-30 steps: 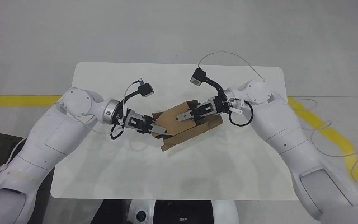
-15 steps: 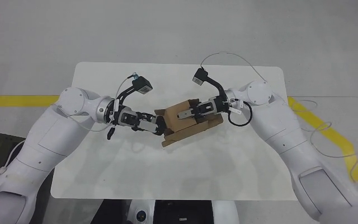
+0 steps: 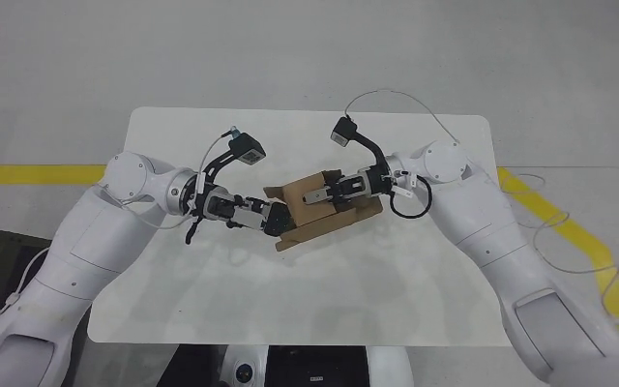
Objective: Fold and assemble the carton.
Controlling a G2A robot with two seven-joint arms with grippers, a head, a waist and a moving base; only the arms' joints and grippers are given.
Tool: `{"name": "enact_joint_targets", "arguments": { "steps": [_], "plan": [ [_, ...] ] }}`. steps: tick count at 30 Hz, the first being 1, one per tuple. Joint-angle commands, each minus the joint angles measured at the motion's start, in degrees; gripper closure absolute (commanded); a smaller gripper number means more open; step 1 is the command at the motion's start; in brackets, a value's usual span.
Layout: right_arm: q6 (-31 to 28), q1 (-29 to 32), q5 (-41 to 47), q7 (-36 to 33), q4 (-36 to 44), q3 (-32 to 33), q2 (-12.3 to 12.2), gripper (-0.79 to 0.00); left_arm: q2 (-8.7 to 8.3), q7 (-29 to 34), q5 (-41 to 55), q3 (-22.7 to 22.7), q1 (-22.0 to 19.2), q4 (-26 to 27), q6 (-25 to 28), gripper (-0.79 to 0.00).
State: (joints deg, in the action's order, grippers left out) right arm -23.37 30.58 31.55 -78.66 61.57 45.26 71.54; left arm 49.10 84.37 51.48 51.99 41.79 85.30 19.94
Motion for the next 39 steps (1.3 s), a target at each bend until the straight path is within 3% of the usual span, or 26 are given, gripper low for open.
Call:
{"name": "enact_joint_targets", "arguments": {
  "steps": [1, 15, 26, 39],
  "plan": [
    [0.1, 0.1, -0.3, 0.2, 0.4, 0.1, 0.0, 0.000, 0.40, 0.0, -0.1, 0.2, -0.1, -0.5, 0.0, -0.785],
    [0.8, 1.1, -2.2, 1.0, 2.8, 0.7, 0.2, 0.000, 2.53, -1.3, -2.6, 1.6, -0.7, -1.5, 1.3, -0.785],
    [0.9, 1.6, -3.5, 1.8, 3.8, 2.1, 0.0, 0.000, 2.75, -3.3, -9.4, 1.8, -0.5, 0.8, 3.3, -0.785],
    [4.3, 8.5, -8.6, 6.7, 12.7, 12.1, -3.6, 0.000, 2.11, -4.2, -9.2, 4.4, 0.6, -1.7, 4.1, -0.785]
  ]
}}
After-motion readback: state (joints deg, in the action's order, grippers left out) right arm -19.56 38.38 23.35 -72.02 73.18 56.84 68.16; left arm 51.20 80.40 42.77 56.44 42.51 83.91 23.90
